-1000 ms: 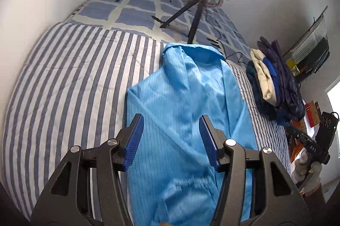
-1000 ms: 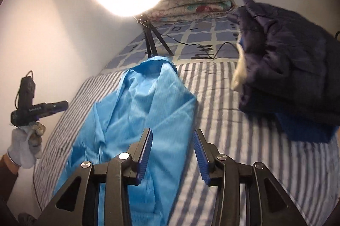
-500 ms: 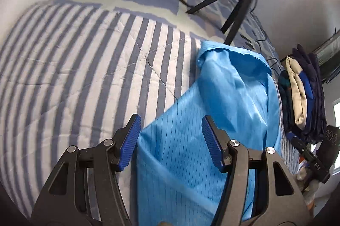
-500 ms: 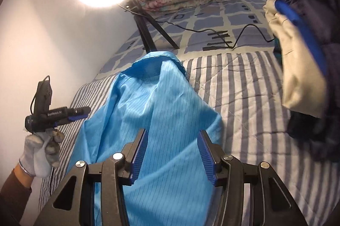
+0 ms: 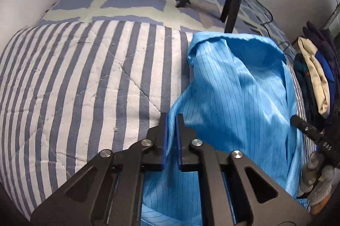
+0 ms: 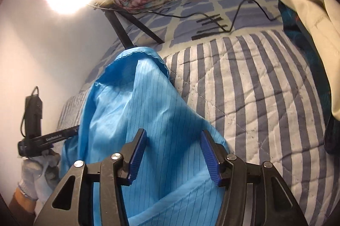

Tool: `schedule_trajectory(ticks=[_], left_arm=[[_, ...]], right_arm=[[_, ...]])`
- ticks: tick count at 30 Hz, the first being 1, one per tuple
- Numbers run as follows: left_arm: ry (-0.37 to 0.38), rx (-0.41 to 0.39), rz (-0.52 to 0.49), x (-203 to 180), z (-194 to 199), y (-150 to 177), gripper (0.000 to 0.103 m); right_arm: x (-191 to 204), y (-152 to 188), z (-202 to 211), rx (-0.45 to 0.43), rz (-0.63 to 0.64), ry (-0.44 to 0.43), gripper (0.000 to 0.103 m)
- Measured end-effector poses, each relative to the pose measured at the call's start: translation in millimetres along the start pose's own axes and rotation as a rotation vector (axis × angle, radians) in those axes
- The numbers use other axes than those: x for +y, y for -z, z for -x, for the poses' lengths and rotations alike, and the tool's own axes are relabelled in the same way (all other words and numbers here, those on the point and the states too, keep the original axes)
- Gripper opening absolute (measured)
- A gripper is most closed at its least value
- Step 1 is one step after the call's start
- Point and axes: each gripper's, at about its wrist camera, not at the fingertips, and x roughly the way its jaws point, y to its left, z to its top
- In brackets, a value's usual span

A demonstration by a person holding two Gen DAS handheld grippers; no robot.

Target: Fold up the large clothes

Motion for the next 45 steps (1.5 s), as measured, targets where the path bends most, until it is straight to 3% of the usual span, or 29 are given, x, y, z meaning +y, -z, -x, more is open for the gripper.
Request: schedule_trajectory(ticks=[1,3,4,9,17,23,29,36,40,45], left_arm=[[-0.001,-0.009,0.011,0.0,1.7,0.7,0.001],[0.006,-0.031,0.038,-0.4,9.5,3.0,0.0],[0.015,-0.042,0.042,0.3,14.7,3.9,0.0],[0.063,-0.099,0.05,-3.0,49.2,6.4,0.0],[0.159,-0.16,0.055,-10.3,114.8,20.4,0.0],[0.16,-0.196,-0.011,-24.8,169.6,53.1,0.0],[0.167,-0.216,-0.035,-23.5,223.0,105.2,0.0],[0.179,-0.237,-0.049,-12.2,264.3,189.8,0.0],[0.156,-0.218,-0.08,-4.1,270.6,246.7,0.0],[0.122,-0.139,-0.075,11.9,258.2,309.7,0.0]], right_arm=[[0.3,0.5,-1.7,0.007,0.002,0.008,0.019],[3.1,2.9,-2.1,0.012,0.018,0.0,0.002],[5.3,3.2,-1.0,0.007,0.033,0.003,0.0],[22.5,0.9,21.1,-0.038,0.093,-0.001,0.0],[55.5,4.5,89.2,-0.096,0.192,-0.04,0.0],[72.9,24.6,150.5,-0.128,0.233,-0.06,0.0],[81.0,67.3,202.9,-0.135,0.256,-0.08,0.0],[82.7,150.5,246.0,-0.099,0.277,-0.079,0.0],[78.2,193.5,263.3,-0.074,0.254,-0.088,0.0],[77.8,244.0,271.4,-0.025,0.266,-0.067,0.0]])
